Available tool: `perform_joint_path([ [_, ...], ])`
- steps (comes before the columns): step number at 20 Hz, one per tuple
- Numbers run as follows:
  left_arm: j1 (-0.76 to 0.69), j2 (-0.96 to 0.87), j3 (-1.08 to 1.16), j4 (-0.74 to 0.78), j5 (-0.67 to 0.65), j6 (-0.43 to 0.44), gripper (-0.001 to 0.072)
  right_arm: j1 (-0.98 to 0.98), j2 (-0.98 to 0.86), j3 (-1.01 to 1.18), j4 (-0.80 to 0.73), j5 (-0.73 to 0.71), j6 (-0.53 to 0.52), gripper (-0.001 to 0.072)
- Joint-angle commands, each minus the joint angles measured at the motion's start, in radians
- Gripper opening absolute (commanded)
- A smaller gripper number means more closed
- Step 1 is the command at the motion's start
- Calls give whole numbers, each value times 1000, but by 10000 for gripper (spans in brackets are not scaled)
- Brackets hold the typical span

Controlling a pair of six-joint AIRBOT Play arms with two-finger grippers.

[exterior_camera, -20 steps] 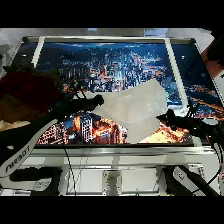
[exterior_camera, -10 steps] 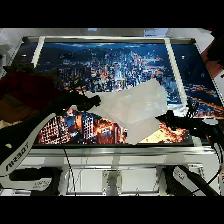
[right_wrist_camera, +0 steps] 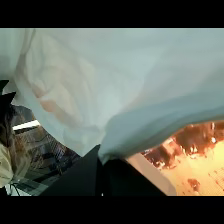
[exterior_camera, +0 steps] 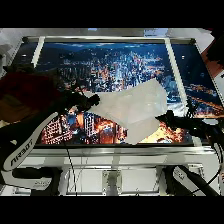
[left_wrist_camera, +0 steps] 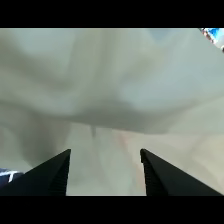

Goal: Fold the shirts.

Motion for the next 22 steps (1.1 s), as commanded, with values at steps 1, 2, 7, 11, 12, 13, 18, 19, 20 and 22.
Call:
perform_joint_path([
  [1,1,-28,1,-3,-30,-11,383,1,1,0,0,1,0,27],
  [2,1,-31,1,-3,-33,-11,354,0,1,0,0,2,0,27],
  [7,1,-43,1,2,-75,2,60,0,1,0,0,2,-1,27],
  [11,1,-49,1,2,-103,2,21,1,1,0,1,2,-1,27],
  [12,1,-50,1,1,-100,2,21,0,1,0,1,2,-2,27],
  [13,1,-50,2,1,-90,2,21,1,1,0,2,2,-9,27],
  [18,1,47,66,92,-48,100,20,-13,14,8,129,31,-101,25],
  [19,1,101,79,160,-19,100,20,-26,31,31,139,66,-129,24],
  [20,1,172,89,241,33,100,20,-45,65,67,132,104,-135,24],
  [22,1,333,91,388,135,100,20,-100,177,160,127,175,-130,23],
])
